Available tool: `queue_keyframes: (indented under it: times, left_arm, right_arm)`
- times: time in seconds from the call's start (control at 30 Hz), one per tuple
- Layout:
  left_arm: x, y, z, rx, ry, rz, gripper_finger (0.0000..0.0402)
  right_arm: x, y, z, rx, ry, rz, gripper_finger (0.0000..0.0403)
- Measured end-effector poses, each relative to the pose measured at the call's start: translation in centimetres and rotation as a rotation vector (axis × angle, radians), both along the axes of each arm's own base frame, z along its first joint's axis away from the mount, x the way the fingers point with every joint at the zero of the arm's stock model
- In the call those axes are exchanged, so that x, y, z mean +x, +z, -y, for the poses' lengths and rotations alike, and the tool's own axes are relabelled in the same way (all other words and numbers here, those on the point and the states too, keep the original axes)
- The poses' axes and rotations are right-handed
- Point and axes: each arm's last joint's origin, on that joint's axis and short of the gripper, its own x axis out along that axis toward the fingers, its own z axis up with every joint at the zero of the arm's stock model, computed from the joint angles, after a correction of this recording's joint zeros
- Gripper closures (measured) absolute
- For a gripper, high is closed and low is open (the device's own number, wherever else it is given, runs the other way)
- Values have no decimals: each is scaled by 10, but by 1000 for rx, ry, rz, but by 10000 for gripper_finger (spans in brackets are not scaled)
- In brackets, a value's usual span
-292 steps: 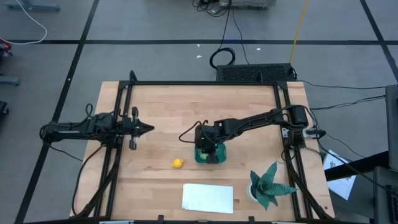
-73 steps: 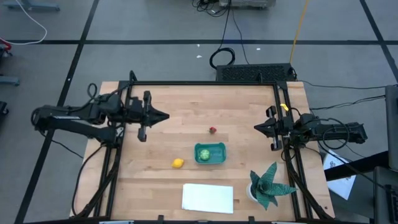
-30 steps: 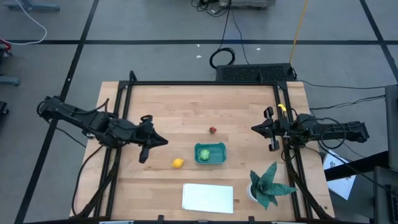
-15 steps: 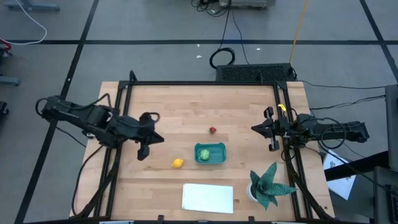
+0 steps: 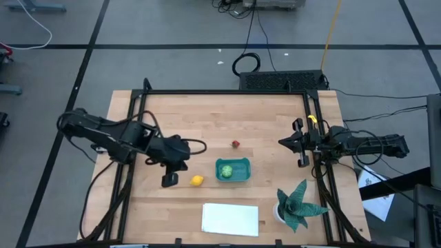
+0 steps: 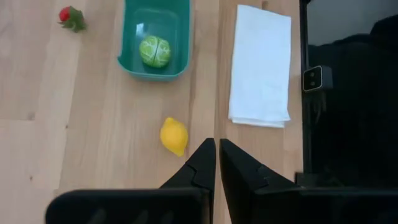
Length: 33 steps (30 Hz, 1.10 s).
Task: Pick and placing Produce into tupperware
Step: Put the lemon into the bin
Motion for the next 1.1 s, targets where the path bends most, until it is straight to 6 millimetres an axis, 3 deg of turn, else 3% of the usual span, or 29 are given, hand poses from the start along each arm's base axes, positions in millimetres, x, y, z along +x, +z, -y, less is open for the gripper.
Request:
queue_keyframes:
  times: [0.2,0.5,1.1]
  left_arm:
    - [8,12,-5,27,-8,-38,378]
    - [7,11,-9,63,-18,-64,367]
    - [3,10,-3,57,-48,-84,148]
  right_arm:
    - [0,0,0,0,0,0,403]
    - [0,0,0,0,0,-2,403]
    - [0,0,0,3,0,-2,403]
